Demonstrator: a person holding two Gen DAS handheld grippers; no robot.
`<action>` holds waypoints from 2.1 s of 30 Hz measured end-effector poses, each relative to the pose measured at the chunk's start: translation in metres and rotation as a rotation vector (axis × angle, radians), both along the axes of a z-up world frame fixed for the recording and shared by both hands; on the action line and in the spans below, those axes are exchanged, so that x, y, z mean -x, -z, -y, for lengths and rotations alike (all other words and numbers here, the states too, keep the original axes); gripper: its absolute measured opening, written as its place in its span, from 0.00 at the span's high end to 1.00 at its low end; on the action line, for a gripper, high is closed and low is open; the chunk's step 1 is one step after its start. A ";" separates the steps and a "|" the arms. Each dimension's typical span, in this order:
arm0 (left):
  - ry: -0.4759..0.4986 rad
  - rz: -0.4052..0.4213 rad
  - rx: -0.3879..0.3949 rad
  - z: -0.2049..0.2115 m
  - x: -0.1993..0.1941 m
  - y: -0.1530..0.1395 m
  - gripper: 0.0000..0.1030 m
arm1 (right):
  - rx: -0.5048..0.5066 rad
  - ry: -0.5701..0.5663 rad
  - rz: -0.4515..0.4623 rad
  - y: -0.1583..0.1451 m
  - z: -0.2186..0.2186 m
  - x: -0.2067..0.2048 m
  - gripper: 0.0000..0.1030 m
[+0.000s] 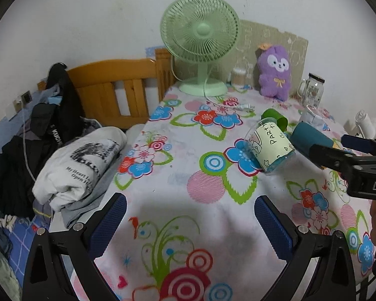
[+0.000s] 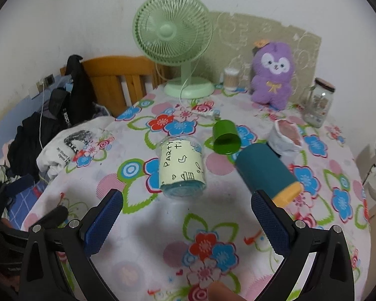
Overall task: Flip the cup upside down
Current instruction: 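Move the right gripper toward the pale yellow PARTY cup on the table, then close the right gripper on the PARTY cup's side and lift it, then rotate the right gripper to tip the held cup onto its side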
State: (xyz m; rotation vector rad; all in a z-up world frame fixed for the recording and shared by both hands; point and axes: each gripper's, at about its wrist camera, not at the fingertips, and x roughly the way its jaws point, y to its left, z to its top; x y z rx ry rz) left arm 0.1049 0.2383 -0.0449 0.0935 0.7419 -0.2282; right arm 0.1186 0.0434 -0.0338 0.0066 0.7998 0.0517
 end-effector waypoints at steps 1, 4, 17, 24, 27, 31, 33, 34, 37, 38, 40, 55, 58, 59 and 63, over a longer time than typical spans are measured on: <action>0.011 -0.012 -0.010 0.002 -0.009 0.001 0.00 | 0.004 -0.002 -0.012 0.001 -0.001 -0.006 0.00; 0.026 -0.044 -0.043 0.008 -0.030 0.004 0.00 | -0.001 -0.012 -0.056 0.008 0.000 -0.028 0.00; 0.057 -0.132 -0.161 0.028 -0.088 0.027 0.00 | 0.012 -0.046 -0.237 0.046 -0.012 -0.101 0.00; 0.057 -0.141 -0.167 0.029 -0.094 0.032 0.00 | 0.002 -0.050 -0.298 0.062 -0.010 -0.115 0.33; 0.059 -0.140 -0.162 0.029 -0.093 0.030 0.00 | -0.002 -0.061 -0.280 0.058 -0.009 -0.112 0.36; 0.057 -0.130 -0.141 0.027 -0.088 0.024 0.00 | 0.004 -0.058 -0.237 0.042 -0.008 -0.103 0.36; 0.060 -0.121 -0.126 0.027 -0.084 0.020 0.00 | 0.002 -0.061 -0.211 0.031 -0.007 -0.094 0.36; 0.064 -0.114 -0.116 0.026 -0.080 0.016 0.00 | 0.000 -0.060 -0.198 0.026 -0.007 -0.090 0.36; 0.080 -0.087 -0.088 0.025 -0.065 0.007 0.00 | -0.006 -0.064 -0.153 0.007 -0.005 -0.070 0.36; 0.085 -0.078 -0.078 0.025 -0.058 0.003 0.00 | -0.008 -0.065 -0.140 0.001 -0.005 -0.062 0.36; 0.094 -0.067 -0.059 0.024 -0.046 0.000 0.00 | -0.007 -0.066 -0.114 -0.010 -0.004 -0.044 0.36; 0.207 -0.037 -0.007 0.043 0.052 0.002 0.00 | -0.038 0.010 -0.089 -0.010 0.026 0.077 0.36; 0.205 -0.041 -0.014 0.046 0.068 0.011 0.00 | -0.042 0.044 -0.113 0.005 0.036 0.088 0.36; 0.208 -0.049 -0.010 0.047 0.071 0.014 0.00 | -0.047 0.054 -0.127 0.012 0.038 0.091 0.36; 0.218 -0.069 -0.012 0.053 0.086 0.025 0.00 | -0.057 0.083 -0.173 0.038 0.043 0.096 0.36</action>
